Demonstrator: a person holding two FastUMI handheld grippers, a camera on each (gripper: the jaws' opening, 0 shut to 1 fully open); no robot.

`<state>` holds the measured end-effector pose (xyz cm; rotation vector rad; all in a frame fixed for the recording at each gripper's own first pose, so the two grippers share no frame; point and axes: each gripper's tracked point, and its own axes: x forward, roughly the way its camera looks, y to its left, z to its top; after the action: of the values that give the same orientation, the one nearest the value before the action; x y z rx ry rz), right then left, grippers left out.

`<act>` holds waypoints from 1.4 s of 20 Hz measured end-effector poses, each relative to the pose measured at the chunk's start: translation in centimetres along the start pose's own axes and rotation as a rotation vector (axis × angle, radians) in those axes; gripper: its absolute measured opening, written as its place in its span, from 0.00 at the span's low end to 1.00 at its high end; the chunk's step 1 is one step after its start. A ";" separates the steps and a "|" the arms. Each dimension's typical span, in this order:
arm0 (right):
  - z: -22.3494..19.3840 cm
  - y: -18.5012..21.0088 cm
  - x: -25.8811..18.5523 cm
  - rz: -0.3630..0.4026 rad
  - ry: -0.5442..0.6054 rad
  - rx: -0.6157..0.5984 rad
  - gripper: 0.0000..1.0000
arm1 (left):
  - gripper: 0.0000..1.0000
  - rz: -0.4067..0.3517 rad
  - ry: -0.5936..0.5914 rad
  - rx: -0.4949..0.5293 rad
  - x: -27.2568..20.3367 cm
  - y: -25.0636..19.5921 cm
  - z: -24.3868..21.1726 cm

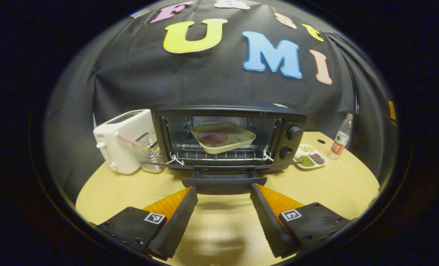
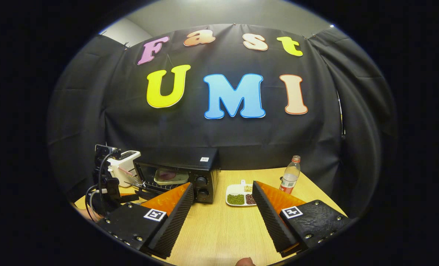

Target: Open the electric oven with the left hand, put the food in, and close the electric oven.

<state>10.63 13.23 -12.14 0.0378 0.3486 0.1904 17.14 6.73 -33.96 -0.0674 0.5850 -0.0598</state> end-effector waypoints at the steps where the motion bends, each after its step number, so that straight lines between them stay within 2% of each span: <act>1: 0.1 0.0 0.1 0.000 0.000 0.001 0.98 | 1.00 -0.003 -0.011 0.005 0.1 0.0 0.6; 6: 0.2 -0.2 0.2 -0.009 -0.009 0.017 0.98 | 0.97 -0.013 -0.070 0.005 0.3 0.1 3.9; 8: 0.4 -0.2 0.0 -0.014 -0.017 0.024 0.98 | 1.00 -0.017 -0.107 0.000 0.0 0.1 5.5; 12: 1.5 -0.4 -0.5 -0.013 -0.049 0.035 0.98 | 0.98 -0.027 -0.170 -0.004 -1.5 -0.5 9.9; 13: 2.0 -0.6 -0.8 -0.010 -0.066 0.033 0.98 | 0.91 -0.028 -0.198 -0.001 -2.6 -0.9 11.0; 14: 2.4 -0.9 -1.4 -0.006 -0.081 0.034 0.98 | 0.91 -0.022 -0.224 -0.003 -4.5 -1.2 11.8; 15: 2.9 -1.1 -2.0 0.003 -0.090 0.044 0.98 | 1.00 -0.017 -0.241 -0.012 -5.9 -1.6 12.6; 16: 3.2 -1.1 -2.8 0.019 -0.099 0.057 0.98 | 0.91 -0.010 -0.259 -0.025 -7.6 -2.1 13.3; 18: 4.3 -1.4 -4.3 0.045 -0.129 0.062 0.98 | 1.00 0.007 -0.308 -0.047 -11.4 -3.0 15.0; 19: 4.6 -2.0 -5.2 0.044 -0.139 0.049 1.00 | 1.00 0.019 -0.327 -0.050 -13.4 -3.3 15.5; 20: 4.9 -2.5 -6.1 0.042 -0.148 0.034 0.98 | 1.00 0.027 -0.345 -0.048 -15.3 -4.0 15.7; 23: 5.3 -3.8 -9.0 0.045 -0.181 0.012 0.98 | 0.91 0.052 -0.402 -0.039 -21.5 -6.0 16.7; 24: 5.5 -4.0 -9.9 0.051 -0.195 0.005 0.98 | 0.91 0.064 -0.416 -0.034 -23.5 -6.6 16.5; 26: 5.3 -4.1 -11.5 0.070 -0.207 -0.003 0.98 | 1.00 0.082 -0.435 -0.028 -27.0 -7.8 16.3; 28: 5.1 -3.7 -13.0 0.096 -0.206 0.001 0.98 | 1.00 0.090 -0.455 -0.023 -29.9 -8.6 16.2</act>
<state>1.08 7.06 -3.24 0.0742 0.1414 0.2791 0.92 1.17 -3.40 -0.0743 0.1333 0.0498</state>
